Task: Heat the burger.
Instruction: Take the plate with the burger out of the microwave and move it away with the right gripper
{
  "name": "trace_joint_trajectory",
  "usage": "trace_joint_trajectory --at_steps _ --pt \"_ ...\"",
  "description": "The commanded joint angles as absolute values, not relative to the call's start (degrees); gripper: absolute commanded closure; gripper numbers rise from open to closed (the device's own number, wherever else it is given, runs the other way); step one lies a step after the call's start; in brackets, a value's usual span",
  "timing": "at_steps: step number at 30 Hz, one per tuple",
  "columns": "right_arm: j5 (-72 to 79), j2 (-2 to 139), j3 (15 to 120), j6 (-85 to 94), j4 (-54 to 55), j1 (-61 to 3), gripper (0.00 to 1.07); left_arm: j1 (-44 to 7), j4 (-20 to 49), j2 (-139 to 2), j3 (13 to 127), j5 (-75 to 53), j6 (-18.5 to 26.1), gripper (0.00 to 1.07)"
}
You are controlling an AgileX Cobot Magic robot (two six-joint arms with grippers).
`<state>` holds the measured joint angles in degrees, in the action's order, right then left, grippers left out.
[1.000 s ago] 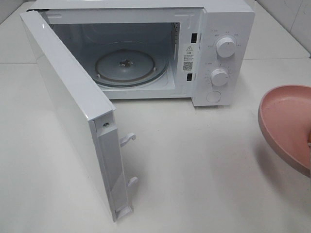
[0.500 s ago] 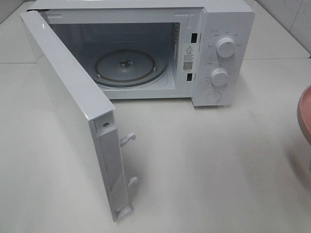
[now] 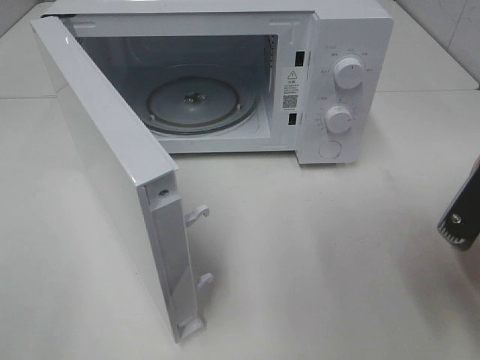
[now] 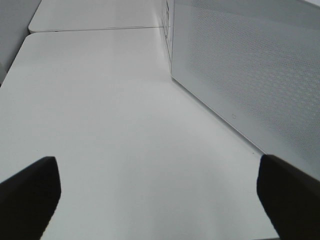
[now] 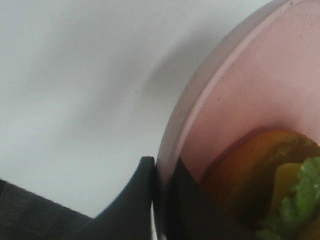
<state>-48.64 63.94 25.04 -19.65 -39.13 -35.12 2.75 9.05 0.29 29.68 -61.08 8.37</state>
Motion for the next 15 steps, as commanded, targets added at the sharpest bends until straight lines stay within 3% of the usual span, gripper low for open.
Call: trace_joint_trajectory --at_steps 1,11,15 --pt "-49.68 67.78 26.81 -24.35 -43.14 -34.84 1.06 3.04 9.57 0.46 29.56 -61.31 8.08 0.06" --pt "-49.79 79.18 30.37 -30.94 -44.00 -34.38 1.05 3.04 9.57 0.46 29.56 -61.31 8.08 0.06" --pt "-48.36 83.42 31.63 -33.63 -43.54 -29.51 1.04 3.04 9.57 0.46 29.56 -61.31 8.08 0.06"
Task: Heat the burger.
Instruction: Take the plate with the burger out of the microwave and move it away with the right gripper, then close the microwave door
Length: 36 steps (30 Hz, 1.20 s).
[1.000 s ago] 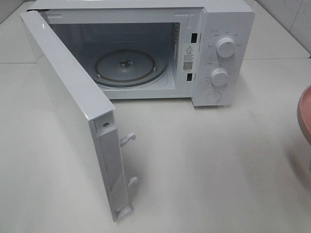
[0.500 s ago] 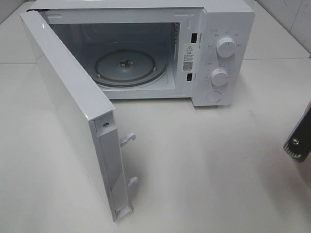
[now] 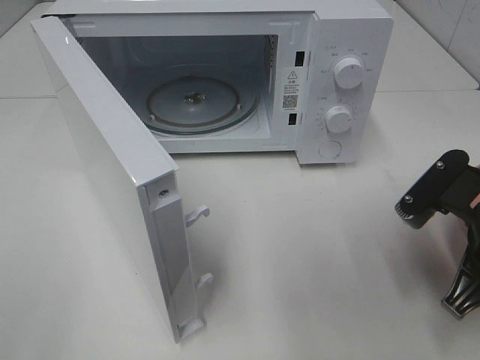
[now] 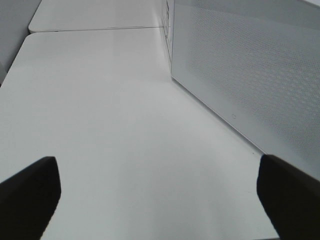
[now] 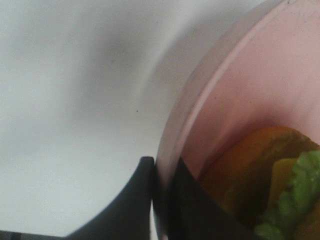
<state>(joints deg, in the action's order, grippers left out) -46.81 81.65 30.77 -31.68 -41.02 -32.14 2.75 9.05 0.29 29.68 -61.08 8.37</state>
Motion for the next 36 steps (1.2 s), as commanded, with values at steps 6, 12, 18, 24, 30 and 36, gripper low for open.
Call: trace_joint_trajectory --at_steps 6,12,18,24,30,36 --pt "-45.84 86.80 31.91 -34.09 -43.77 -24.41 1.04 3.04 9.57 0.46 29.56 -61.31 8.08 0.06" --pt "-42.63 89.55 31.91 -35.81 -44.06 -20.51 1.04 3.04 9.57 0.46 29.56 -61.31 8.08 0.06" --pt "-39.82 93.22 31.91 -38.62 -45.89 -17.02 1.02 3.04 9.57 0.46 29.56 -61.31 8.08 0.06" --pt "-38.62 94.42 31.91 -38.62 -45.89 -16.50 0.98 3.04 9.57 0.46 29.56 -61.31 8.08 0.06" --pt "-38.85 94.42 32.26 -38.62 -44.58 -16.50 0.87 3.04 9.57 0.46 29.56 -61.31 8.08 0.06" --pt "-40.16 92.93 34.38 -38.04 -41.20 -16.50 0.67 3.04 9.57 0.46 29.56 -61.31 8.08 0.06"
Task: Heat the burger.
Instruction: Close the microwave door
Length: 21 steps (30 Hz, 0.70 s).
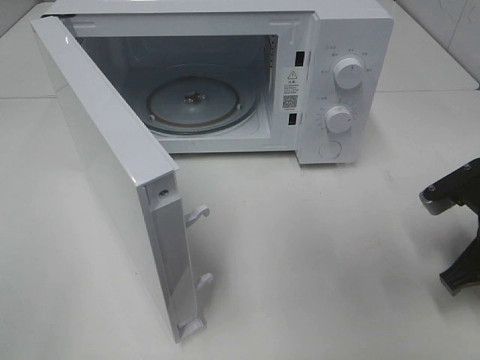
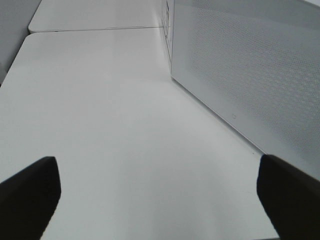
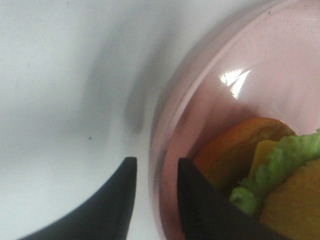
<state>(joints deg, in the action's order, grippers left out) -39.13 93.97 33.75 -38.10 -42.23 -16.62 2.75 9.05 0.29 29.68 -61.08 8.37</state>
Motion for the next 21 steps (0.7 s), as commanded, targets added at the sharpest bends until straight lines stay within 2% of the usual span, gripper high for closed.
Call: trace_joint_trajectory --at_steps 1,3,5,8,13,15,16,19,21 --pt "-39.88 91.67 34.84 -37.93 -39.48 -16.50 0.59 3.04 9.57 0.46 29.56 -61.31 8.08 0.06" --pt "-39.59 90.01 34.95 -36.67 -37.59 -16.84 0.57 3.04 9.57 0.46 29.56 -61.31 8.08 0.06" --pt "-39.13 87.09 34.95 -31.28 -34.21 -18.05 0.50 3.04 9.57 0.46 29.56 -61.31 8.08 0.06" --pt "-38.85 86.17 34.95 -29.51 -32.89 -18.45 0.49 3.04 9.57 0.46 29.56 -61.31 8.08 0.06" --pt "-35.18 76.43 34.95 -15.58 -19.37 -21.03 0.45 3.04 9.57 0.46 29.56 -61.31 8.08 0.06" --pt "-34.95 75.29 34.95 -13.98 -17.65 -21.03 0.44 3.04 9.57 0.46 29.56 -61.31 8.08 0.06" --pt "-34.95 72.65 34.95 -11.40 -14.15 -21.03 0.40 3.04 9.57 0.46 29.56 -61.31 8.08 0.06" --pt "-35.58 70.13 34.95 -9.34 -11.12 -21.03 0.37 3.04 9.57 0.46 29.56 -61.31 8.08 0.06" --pt "-37.87 66.86 34.95 -7.10 -7.28 -21.03 0.26 3.04 9.57 0.46 29.56 -61.31 8.08 0.06"
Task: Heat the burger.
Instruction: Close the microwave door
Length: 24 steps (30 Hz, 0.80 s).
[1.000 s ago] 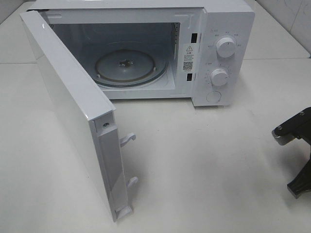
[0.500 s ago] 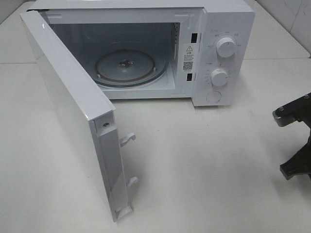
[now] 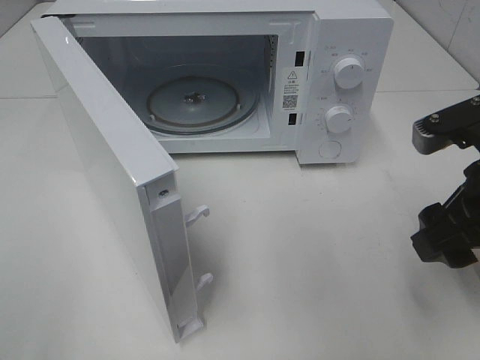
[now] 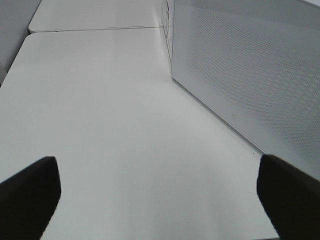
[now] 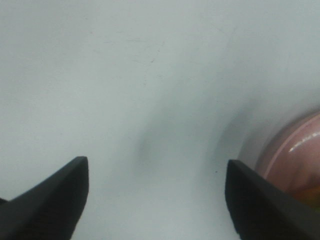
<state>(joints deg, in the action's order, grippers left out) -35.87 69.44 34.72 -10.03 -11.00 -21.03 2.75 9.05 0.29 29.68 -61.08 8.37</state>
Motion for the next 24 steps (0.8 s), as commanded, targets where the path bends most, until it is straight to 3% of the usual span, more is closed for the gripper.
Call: trace_joint_trajectory --at_steps 1,8,16,24 --pt "-37.87 66.86 34.95 -7.10 -7.28 -21.03 0.26 3.04 9.57 0.46 29.56 -61.31 8.08 0.06" --pt "-46.58 57.64 34.95 -2.69 0.00 -21.03 0.27 3.04 9.57 0.46 29.56 -61.31 8.08 0.06" --pt "-56.32 45.89 34.49 -2.98 0.00 -21.03 0.31 3.04 9.57 0.46 29.56 -61.31 8.08 0.06" --pt "-56.89 30.02 29.22 -4.35 0.00 -19.82 0.31 3.04 9.57 0.46 29.56 -61.31 8.08 0.06"
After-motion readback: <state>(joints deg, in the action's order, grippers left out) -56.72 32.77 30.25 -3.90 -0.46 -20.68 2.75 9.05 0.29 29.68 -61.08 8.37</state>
